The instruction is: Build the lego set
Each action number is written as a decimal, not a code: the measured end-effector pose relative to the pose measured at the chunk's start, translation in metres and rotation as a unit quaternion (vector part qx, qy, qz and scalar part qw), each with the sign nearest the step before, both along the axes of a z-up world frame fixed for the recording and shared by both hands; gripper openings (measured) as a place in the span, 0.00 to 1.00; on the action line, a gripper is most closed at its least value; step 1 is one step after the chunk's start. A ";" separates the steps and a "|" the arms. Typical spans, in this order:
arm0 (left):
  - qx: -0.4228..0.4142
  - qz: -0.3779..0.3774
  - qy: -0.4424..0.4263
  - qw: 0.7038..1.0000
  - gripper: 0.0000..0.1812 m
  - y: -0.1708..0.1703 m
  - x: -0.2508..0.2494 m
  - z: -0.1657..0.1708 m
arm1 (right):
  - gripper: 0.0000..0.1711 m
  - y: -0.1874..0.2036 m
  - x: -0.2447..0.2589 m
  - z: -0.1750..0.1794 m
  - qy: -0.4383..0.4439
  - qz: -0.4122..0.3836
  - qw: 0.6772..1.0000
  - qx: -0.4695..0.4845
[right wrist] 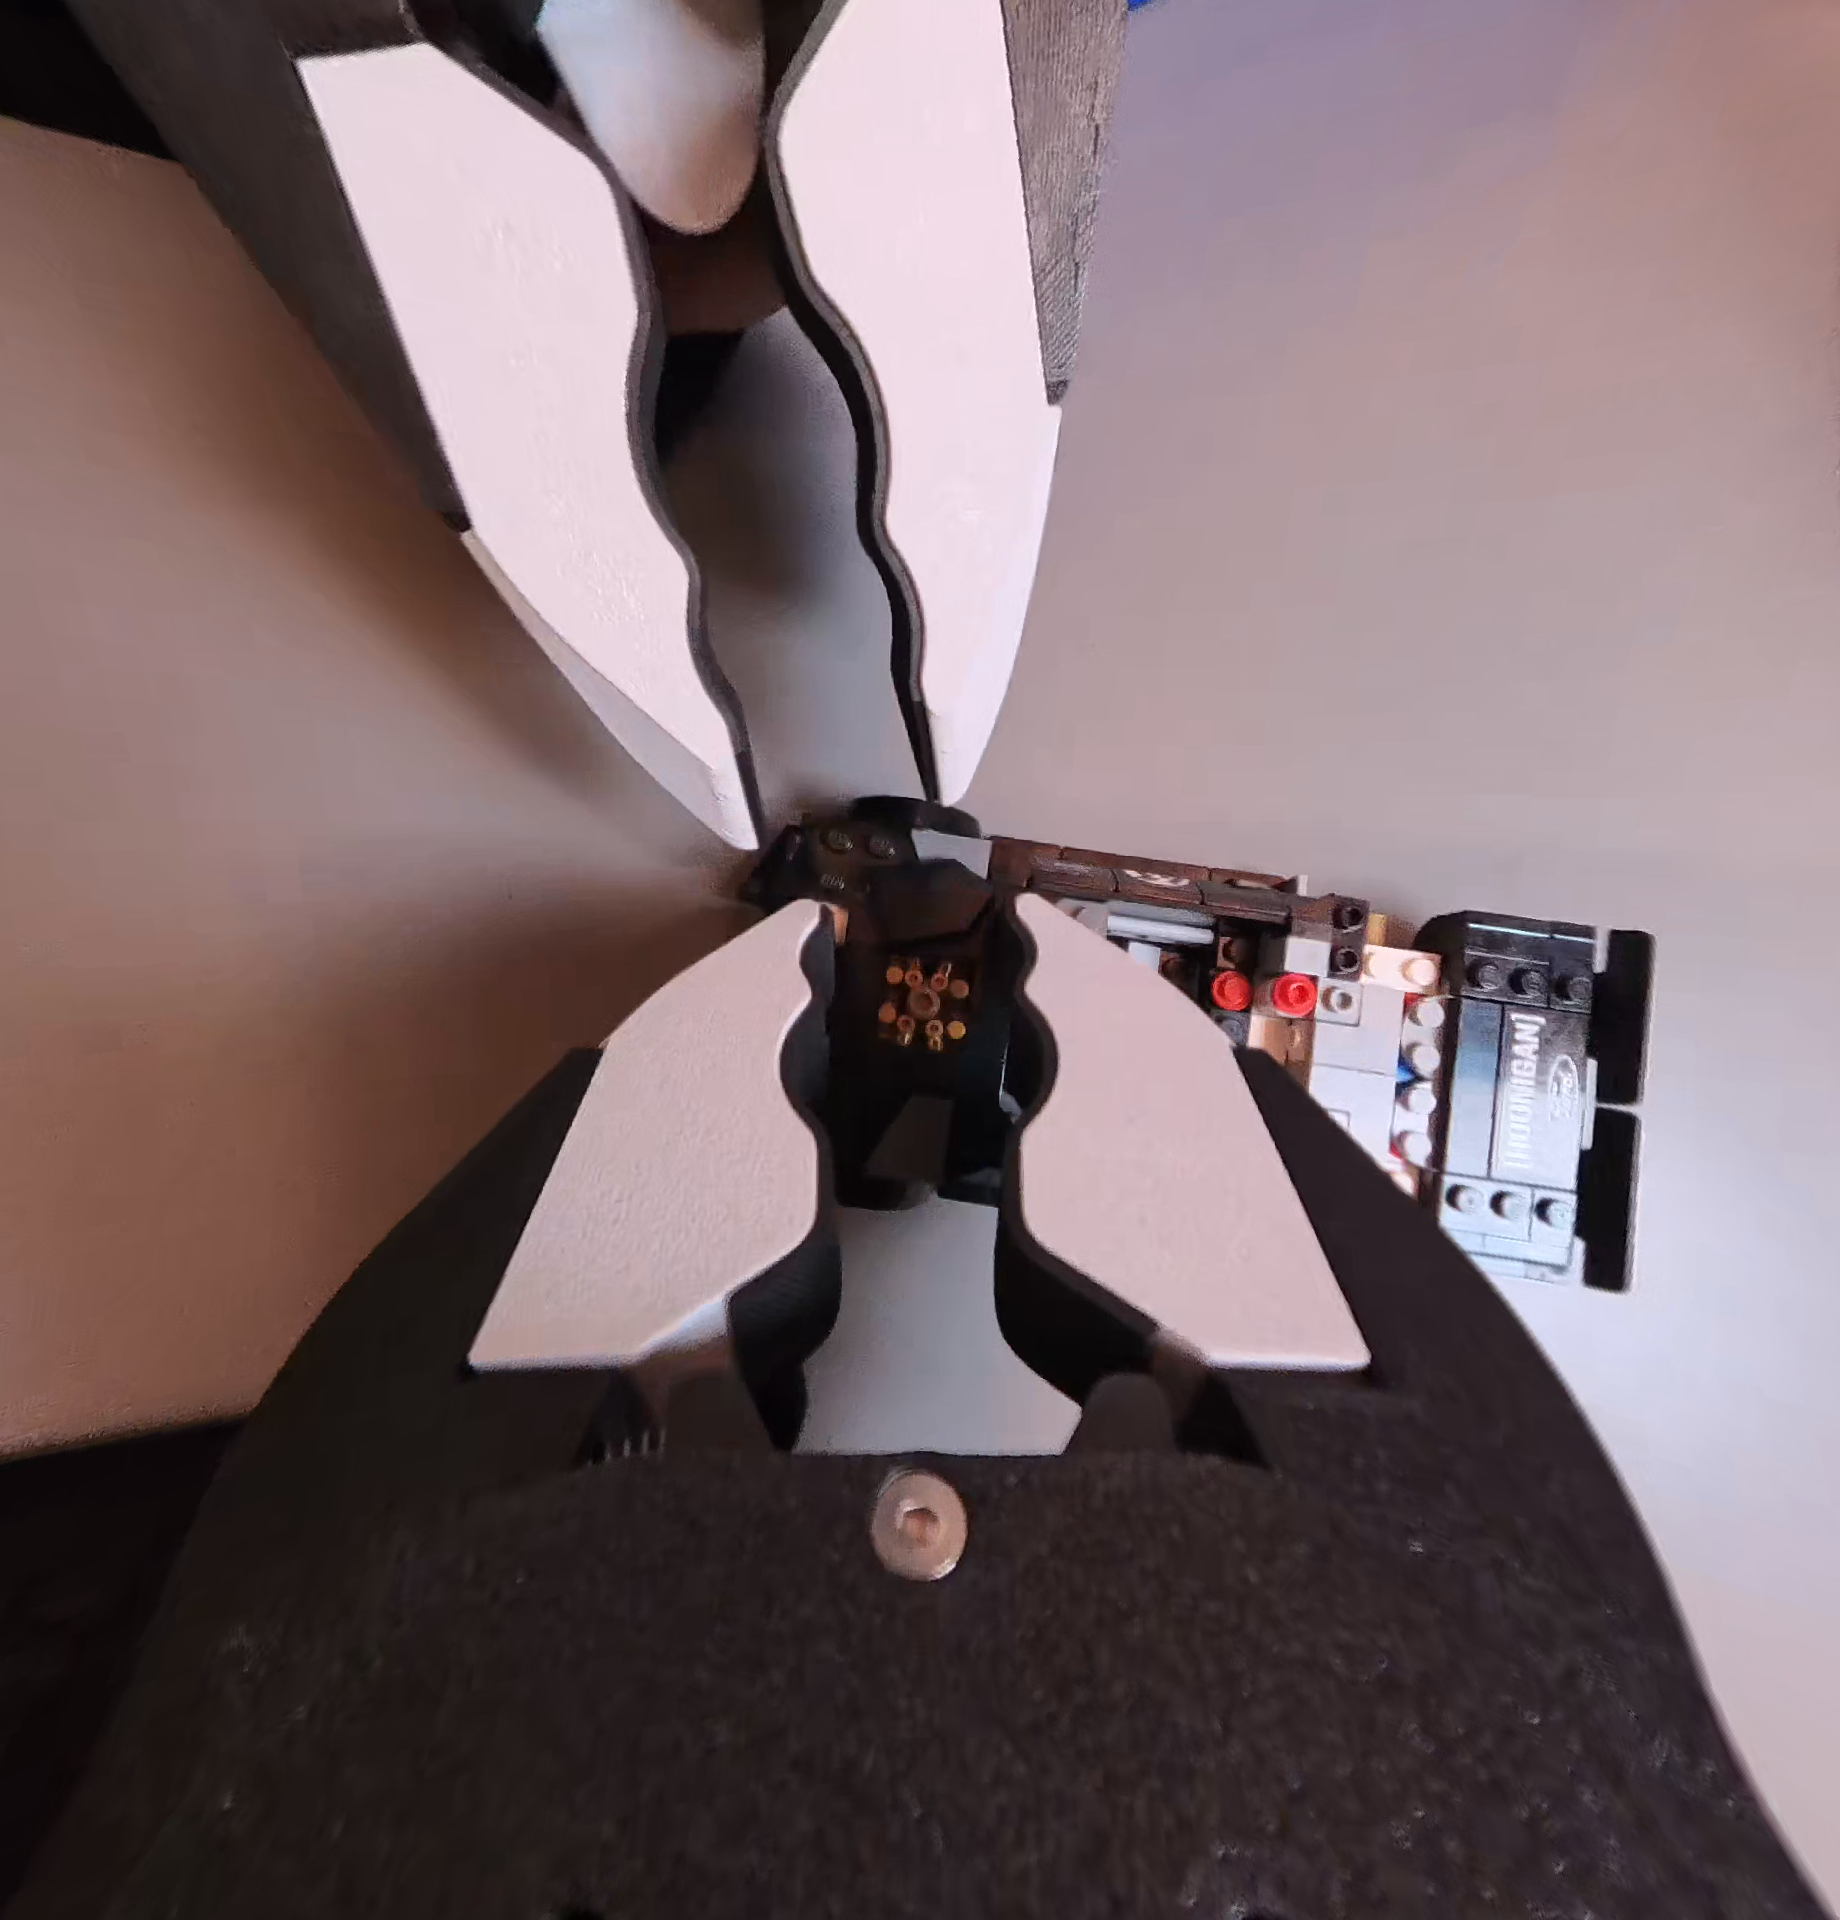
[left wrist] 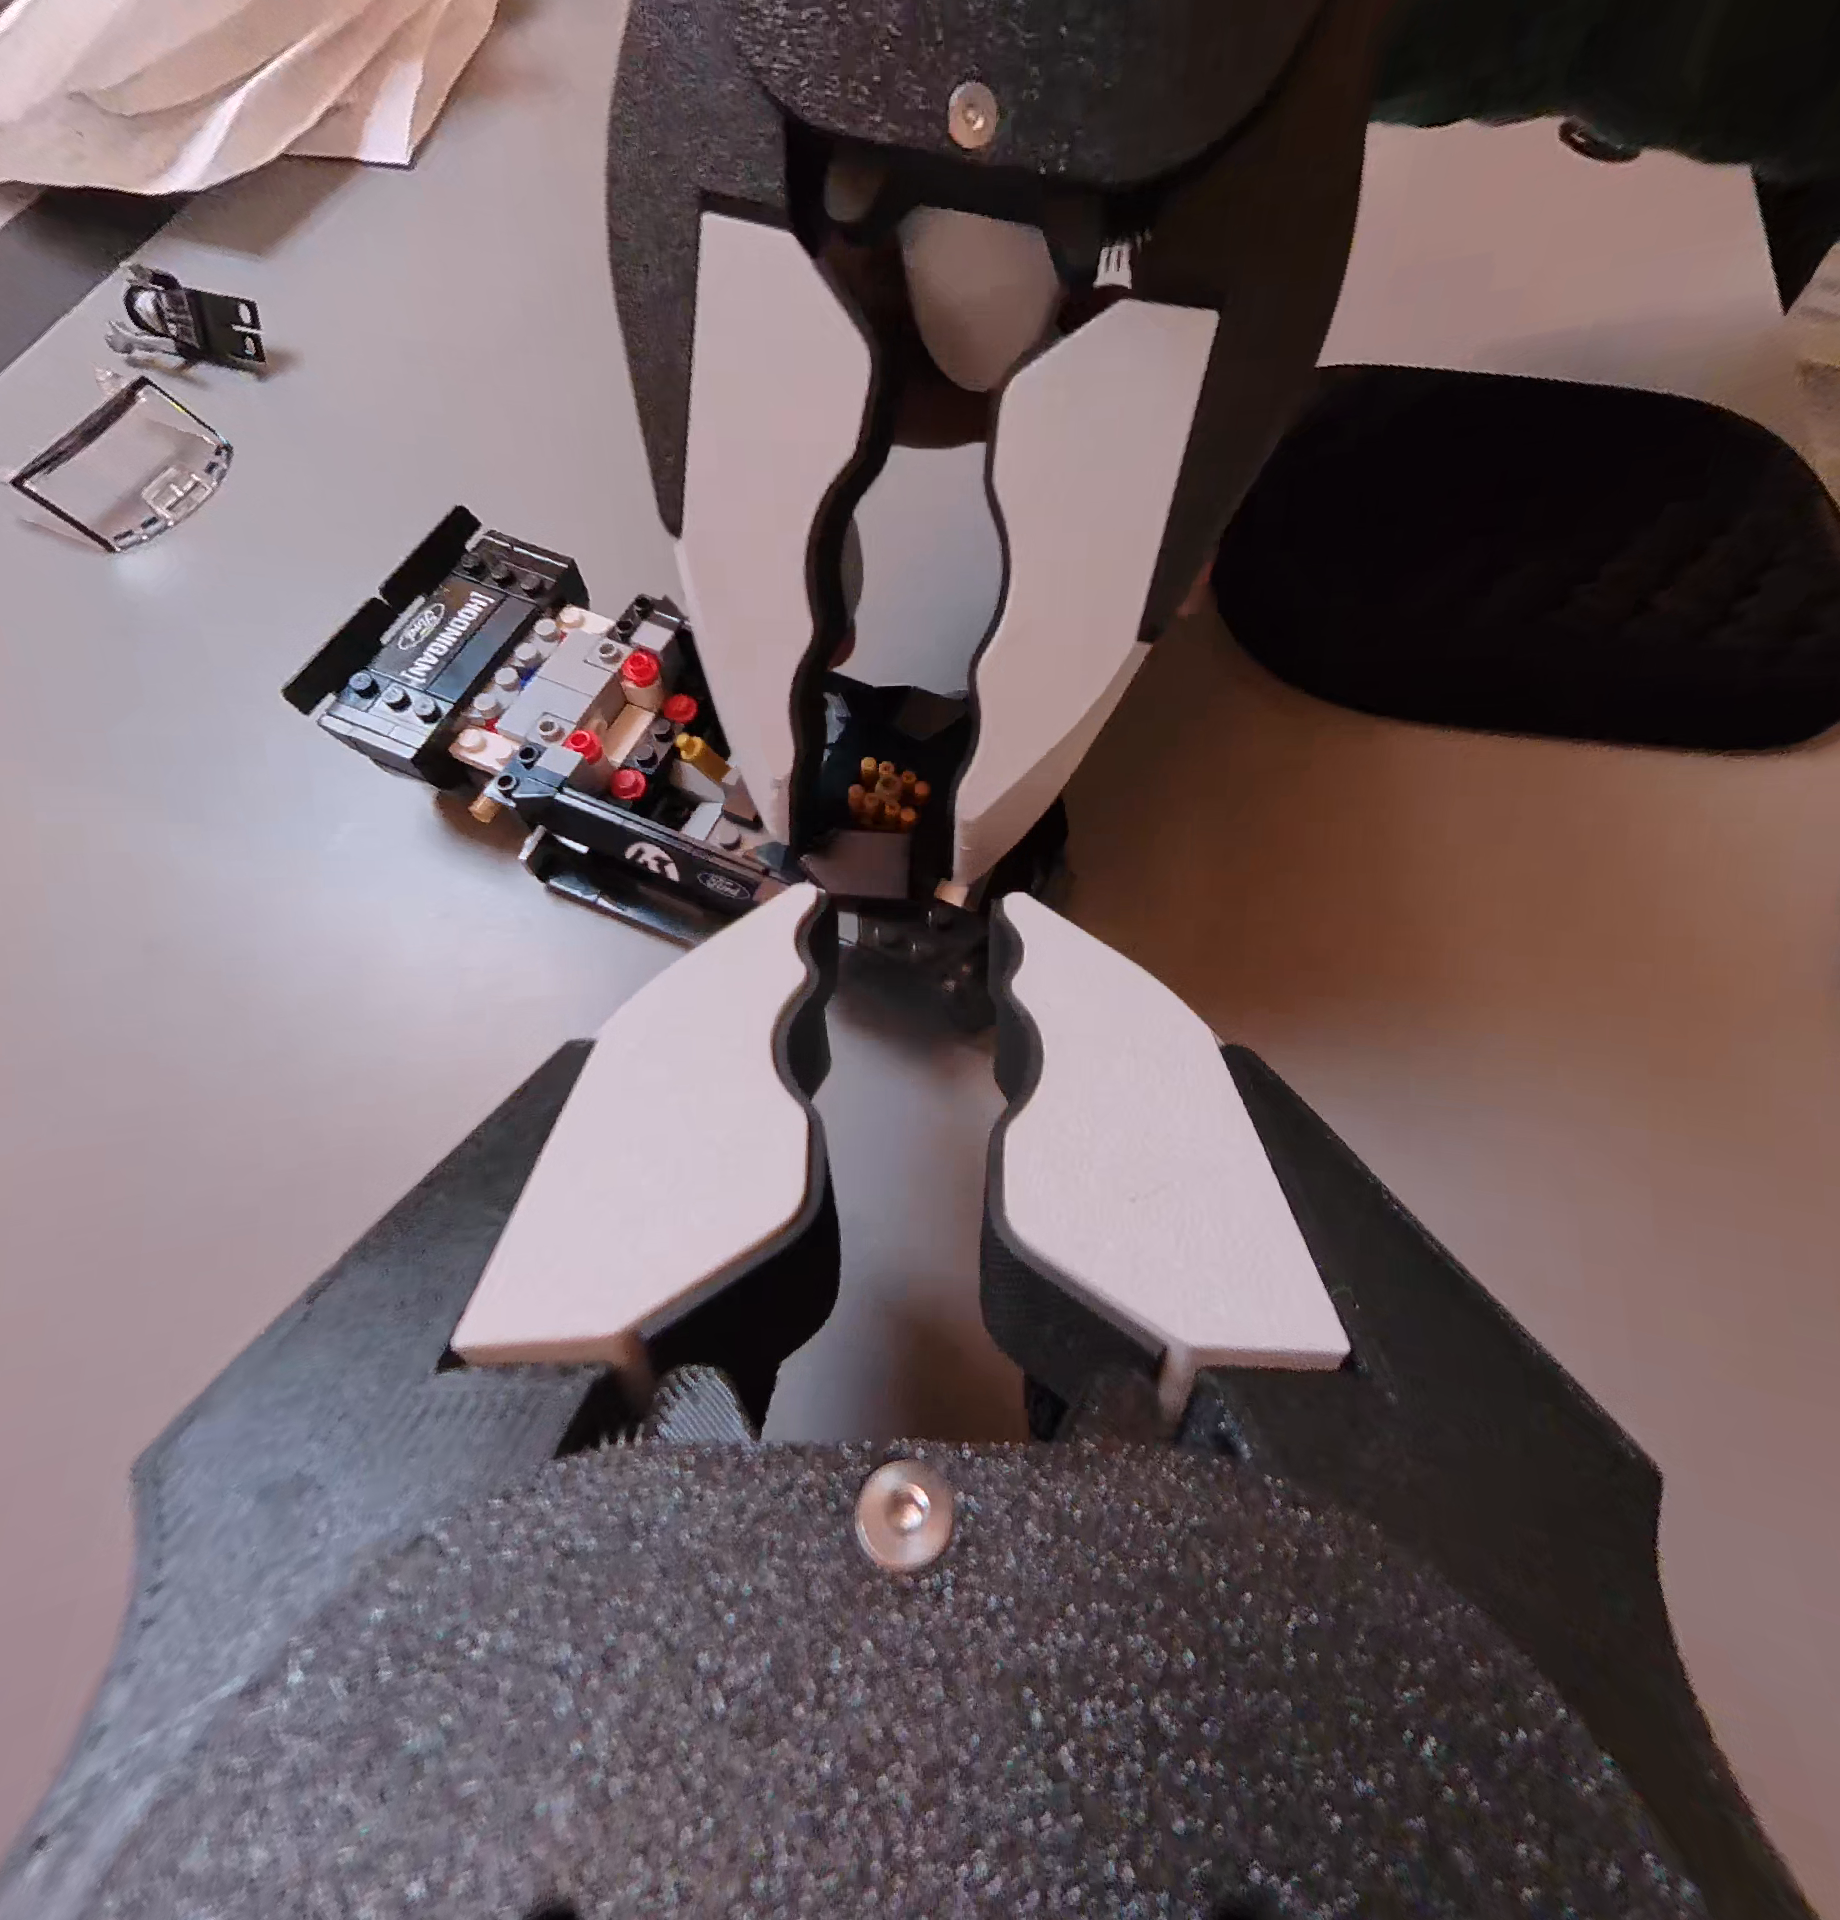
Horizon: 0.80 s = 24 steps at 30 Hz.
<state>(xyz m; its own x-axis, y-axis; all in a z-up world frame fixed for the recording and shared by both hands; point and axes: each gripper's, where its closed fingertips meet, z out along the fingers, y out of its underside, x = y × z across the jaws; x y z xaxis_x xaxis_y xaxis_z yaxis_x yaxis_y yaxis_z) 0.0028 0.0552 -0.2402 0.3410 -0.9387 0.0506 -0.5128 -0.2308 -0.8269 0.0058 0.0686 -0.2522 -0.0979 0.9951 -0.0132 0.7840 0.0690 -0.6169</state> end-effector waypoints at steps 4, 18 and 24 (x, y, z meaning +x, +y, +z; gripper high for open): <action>0.010 -0.005 0.008 1.000 0.15 -0.003 0.000 -0.001 | 0.14 0.000 -0.001 0.000 -0.006 -0.004 1.000 -0.002; -0.004 0.006 -0.005 1.000 0.15 0.000 0.000 -0.004 | 0.11 0.008 0.013 0.013 0.060 -0.088 0.994 -0.007; -0.002 0.007 -0.011 1.000 0.14 0.001 0.003 -0.007 | 0.11 0.007 0.020 0.009 0.072 -0.108 0.991 -0.014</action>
<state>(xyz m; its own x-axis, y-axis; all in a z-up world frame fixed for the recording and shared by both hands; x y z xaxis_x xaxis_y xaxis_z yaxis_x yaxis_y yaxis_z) 0.0060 0.0566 -0.2469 0.3536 -0.9334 0.0618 -0.4905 -0.2413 -0.8374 0.0262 0.0753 -0.2432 0.1150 0.9924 -0.0428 0.6822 -0.1102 -0.7228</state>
